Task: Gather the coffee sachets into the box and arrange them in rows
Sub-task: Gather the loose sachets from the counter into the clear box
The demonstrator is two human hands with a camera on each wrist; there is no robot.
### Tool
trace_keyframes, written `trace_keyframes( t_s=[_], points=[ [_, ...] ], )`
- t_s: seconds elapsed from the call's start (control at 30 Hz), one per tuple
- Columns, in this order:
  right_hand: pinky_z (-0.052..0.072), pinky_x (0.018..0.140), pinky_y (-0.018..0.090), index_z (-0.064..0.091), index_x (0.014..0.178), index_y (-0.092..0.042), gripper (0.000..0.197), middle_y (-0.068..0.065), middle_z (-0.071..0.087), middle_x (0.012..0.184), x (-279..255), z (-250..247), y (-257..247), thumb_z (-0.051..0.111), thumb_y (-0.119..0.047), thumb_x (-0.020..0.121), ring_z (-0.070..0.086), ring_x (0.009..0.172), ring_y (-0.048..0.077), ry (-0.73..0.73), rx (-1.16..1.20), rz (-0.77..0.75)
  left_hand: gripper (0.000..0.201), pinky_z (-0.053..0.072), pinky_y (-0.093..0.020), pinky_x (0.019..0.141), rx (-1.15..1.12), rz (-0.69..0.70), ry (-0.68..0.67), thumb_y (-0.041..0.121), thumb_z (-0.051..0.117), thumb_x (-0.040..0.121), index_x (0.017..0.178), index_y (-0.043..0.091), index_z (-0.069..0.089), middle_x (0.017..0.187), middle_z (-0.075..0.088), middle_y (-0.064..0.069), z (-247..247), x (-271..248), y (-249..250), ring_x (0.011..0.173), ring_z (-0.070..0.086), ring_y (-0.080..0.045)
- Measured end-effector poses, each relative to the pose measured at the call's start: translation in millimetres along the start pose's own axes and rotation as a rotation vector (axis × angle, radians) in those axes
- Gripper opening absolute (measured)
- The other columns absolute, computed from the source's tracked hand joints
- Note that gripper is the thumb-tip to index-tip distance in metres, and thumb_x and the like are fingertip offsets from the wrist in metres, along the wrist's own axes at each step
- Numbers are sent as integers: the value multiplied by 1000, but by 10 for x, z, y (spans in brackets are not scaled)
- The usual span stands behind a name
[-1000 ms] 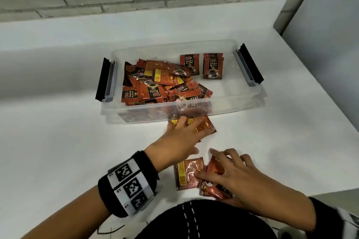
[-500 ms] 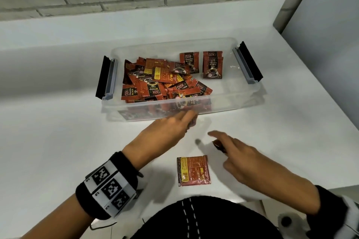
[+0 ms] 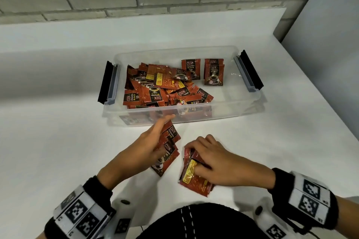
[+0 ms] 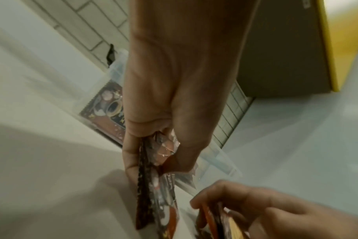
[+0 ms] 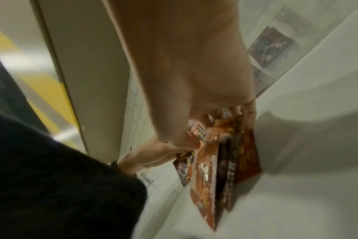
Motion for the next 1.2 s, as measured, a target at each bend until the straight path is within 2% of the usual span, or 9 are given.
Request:
trace_keyframes(
  t_s=[0.1, 0.23, 0.4, 0.5, 0.67, 0.83, 1.0, 1.1, 1.2],
  points=[
    [26, 108, 33, 17, 145, -23, 78, -4, 28, 128, 3, 94, -41, 55, -54, 85, 21, 119, 12, -33, -143, -22, 72, 57, -29, 78, -54, -17, 8, 7, 53, 94, 128, 58, 15, 127, 52, 5, -42, -25, -39, 109, 60, -19],
    [29, 103, 29, 6, 147, -24, 99, 3, 28, 132, 18, 181, -8, 73, -42, 77, 22, 125, 16, -121, -75, 71, 68, 58, -25, 74, -93, -39, 57, 5, 54, 92, 126, 55, 23, 117, 55, 12, -78, -53, -110, 104, 62, -15],
    [30, 68, 23, 32, 116, -22, 63, -10, 39, 91, 7, 94, 45, 76, -41, 75, 38, 94, 15, -162, -33, 147, 61, 58, -25, 67, -156, -47, 108, 1, 54, 90, 125, 46, 32, 106, 61, 12, -123, -87, -149, 90, 66, -12],
    [32, 69, 26, 44, 103, -22, 47, -6, 46, 93, 16, 66, 81, 76, -42, 74, 41, 92, 14, -131, -11, 119, 56, 59, -29, 71, -186, -21, 119, 0, 55, 90, 123, 43, 40, 108, 61, 12, -202, -107, -104, 92, 65, -4],
    [41, 57, 14, 39, 85, -31, 34, -13, 54, 82, 12, -193, 142, 73, -34, 80, 54, 72, 5, -1, 174, 97, 41, 57, -25, 66, -308, 45, 98, 4, 57, 91, 118, 34, 54, 107, 65, 10, -468, -153, 103, 97, 66, -7],
    [59, 73, 32, 48, 111, -15, 38, 4, 70, 98, 20, -707, 15, 71, -24, 81, 70, 87, 15, -39, 570, 87, 29, 55, -21, 66, -354, 87, 134, 7, 53, 92, 113, 25, 60, 102, 72, 2, -808, -184, 349, 93, 70, -13],
    [54, 67, 17, 45, 119, -11, 35, 2, 69, 97, 227, -1415, -267, 54, -30, 91, 66, 81, 5, 97, 612, 13, 31, 55, -20, 61, -353, 107, 334, 8, 49, 95, 121, 25, 52, 97, 70, -5, -1326, 2, 493, 80, 69, -11],
    [48, 99, 30, 37, 133, -15, 51, -2, 61, 122, 613, -1599, -271, 51, -43, 93, 59, 110, 9, 150, 524, 80, 32, 51, -21, 59, -182, 80, 456, 9, 45, 98, 127, 23, 44, 86, 60, 2, -1593, 258, 492, 69, 64, -8],
    [28, 115, 44, 28, 140, -9, 54, 7, 46, 137, 959, -1542, -298, 50, -32, 97, 44, 126, 19, 82, 564, 146, 35, 54, -44, 80, 42, 6, 399, 13, 40, 99, 133, 20, 38, 97, 62, -7, -1664, 533, 431, 85, 64, -27]
  ],
)
Point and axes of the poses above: each hand's wrist, its own x-axis towards the middle knuckle, its own z-axis out of the palm, y = z × x, the point moved 7 cm from there along x, towards the middle knuckle
